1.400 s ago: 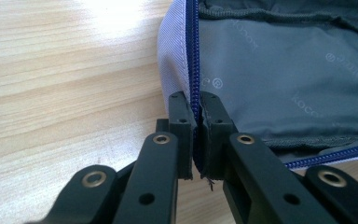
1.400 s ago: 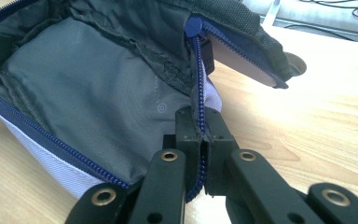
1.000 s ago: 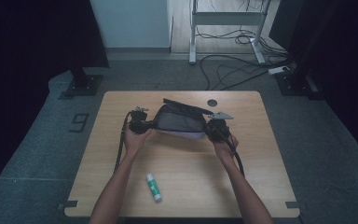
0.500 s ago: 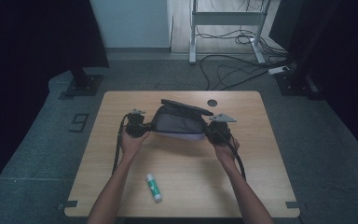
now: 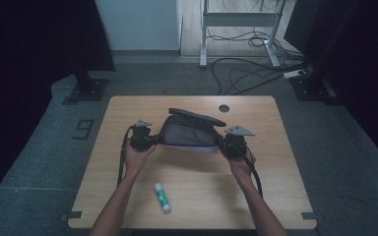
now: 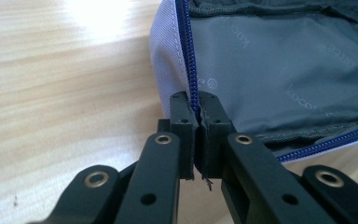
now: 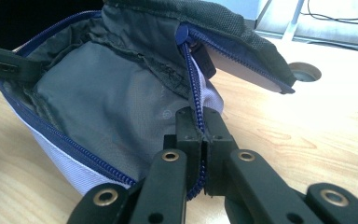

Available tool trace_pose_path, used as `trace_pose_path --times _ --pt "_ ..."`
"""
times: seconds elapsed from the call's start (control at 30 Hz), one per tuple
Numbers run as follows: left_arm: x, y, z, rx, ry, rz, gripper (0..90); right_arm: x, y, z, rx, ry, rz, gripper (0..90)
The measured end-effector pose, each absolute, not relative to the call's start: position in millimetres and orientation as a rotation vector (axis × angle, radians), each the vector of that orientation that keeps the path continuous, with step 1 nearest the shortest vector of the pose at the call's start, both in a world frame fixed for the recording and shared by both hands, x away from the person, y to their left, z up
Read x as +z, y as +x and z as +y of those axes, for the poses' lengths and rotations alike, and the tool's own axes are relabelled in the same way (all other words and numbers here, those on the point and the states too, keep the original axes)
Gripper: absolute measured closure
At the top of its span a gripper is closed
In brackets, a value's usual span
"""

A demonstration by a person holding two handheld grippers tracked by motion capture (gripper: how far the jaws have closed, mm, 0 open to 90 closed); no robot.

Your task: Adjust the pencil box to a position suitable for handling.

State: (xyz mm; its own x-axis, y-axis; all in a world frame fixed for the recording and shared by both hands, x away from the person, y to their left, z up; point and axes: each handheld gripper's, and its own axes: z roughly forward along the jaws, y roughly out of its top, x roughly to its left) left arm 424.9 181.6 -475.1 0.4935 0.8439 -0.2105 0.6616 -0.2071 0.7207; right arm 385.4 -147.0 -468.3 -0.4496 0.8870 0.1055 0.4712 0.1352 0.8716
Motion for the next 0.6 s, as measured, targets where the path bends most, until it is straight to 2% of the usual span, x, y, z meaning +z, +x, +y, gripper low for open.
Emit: trace_pose_path --times 0.27,0.6 --pt "-482.6 404.0 181.4 0.269 1.966 1.221 86.4 -476.4 368.4 -150.8 1.274 1.305 1.997 86.7" --pt "-514.8 405.0 174.0 0.176 2.039 1.239 85.7 -507.1 367.0 -157.5 1.218 1.371 2.064 86.3"
